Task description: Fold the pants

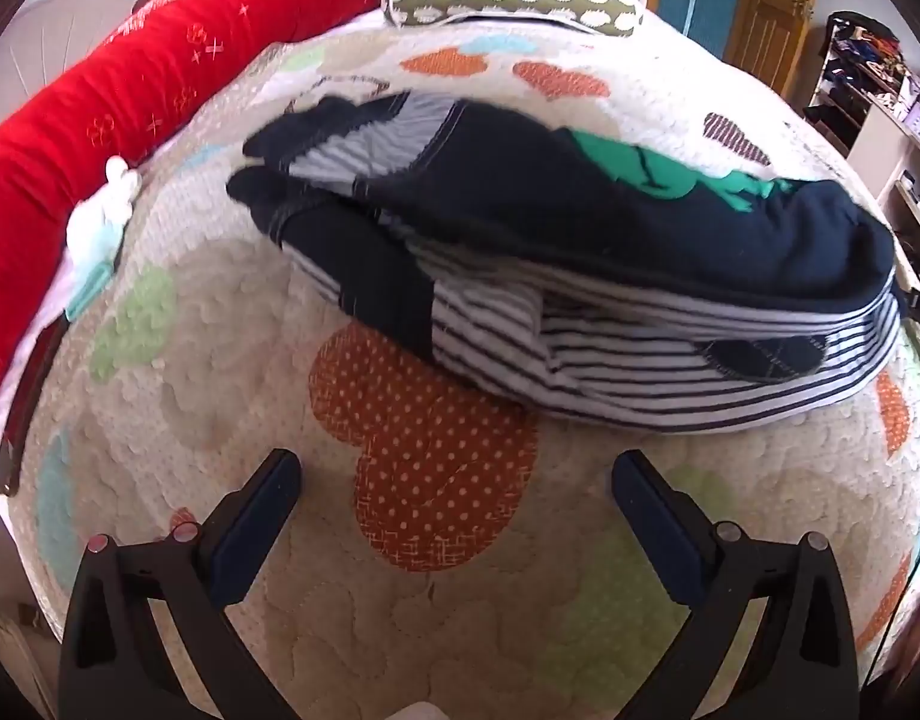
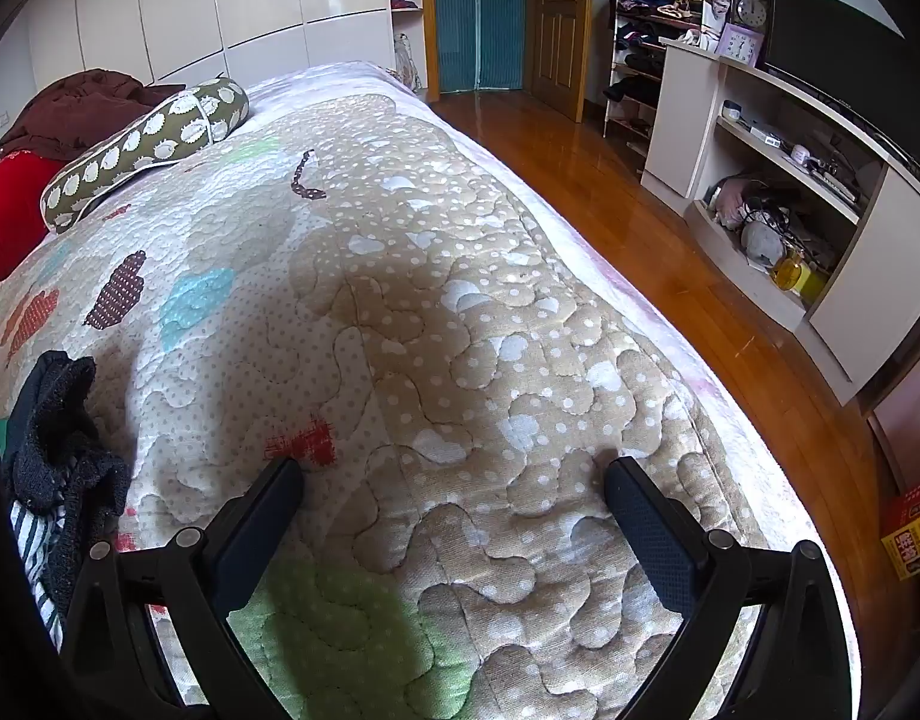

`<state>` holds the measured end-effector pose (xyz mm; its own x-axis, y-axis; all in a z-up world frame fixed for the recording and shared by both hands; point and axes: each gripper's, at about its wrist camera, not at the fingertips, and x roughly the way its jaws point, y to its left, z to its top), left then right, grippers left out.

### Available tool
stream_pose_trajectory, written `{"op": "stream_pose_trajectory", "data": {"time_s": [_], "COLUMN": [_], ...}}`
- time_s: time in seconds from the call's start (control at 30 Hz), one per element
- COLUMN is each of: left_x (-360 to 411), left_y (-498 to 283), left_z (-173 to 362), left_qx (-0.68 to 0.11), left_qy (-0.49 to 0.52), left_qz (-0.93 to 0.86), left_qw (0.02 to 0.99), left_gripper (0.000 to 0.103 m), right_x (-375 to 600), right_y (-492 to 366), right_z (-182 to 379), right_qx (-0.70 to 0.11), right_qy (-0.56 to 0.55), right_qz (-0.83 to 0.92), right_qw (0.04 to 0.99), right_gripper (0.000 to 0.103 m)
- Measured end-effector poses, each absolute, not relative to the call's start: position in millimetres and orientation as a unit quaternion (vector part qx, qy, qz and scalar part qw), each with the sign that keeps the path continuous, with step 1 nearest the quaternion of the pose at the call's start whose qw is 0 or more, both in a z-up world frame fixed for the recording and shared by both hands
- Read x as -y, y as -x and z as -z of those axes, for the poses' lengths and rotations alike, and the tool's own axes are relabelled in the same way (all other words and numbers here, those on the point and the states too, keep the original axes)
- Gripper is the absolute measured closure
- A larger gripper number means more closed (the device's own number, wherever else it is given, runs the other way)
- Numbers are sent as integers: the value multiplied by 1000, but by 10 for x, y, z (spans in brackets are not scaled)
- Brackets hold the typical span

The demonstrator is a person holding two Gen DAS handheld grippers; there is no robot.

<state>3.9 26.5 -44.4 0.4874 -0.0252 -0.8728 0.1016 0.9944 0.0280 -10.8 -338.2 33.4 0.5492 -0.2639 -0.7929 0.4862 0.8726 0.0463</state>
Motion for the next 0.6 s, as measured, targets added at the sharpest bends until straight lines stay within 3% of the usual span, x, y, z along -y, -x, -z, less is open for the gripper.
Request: {"op": "stream_pose_trajectory", "data": {"time_s": [0.6], "left_x": [-285], "left_y": [-17], "left_z": [506], "left_qx": [-494], "left_qy": [-32], "left_qz": [36], "left_qw": [868], "left_gripper": [0], "right_x": [3383], "right_y": [108], "right_z": [-331], "right_qx": [-423], "right_qy": [-131], "right_qz": [215], "right_qw": [871], "right_gripper": [1]}}
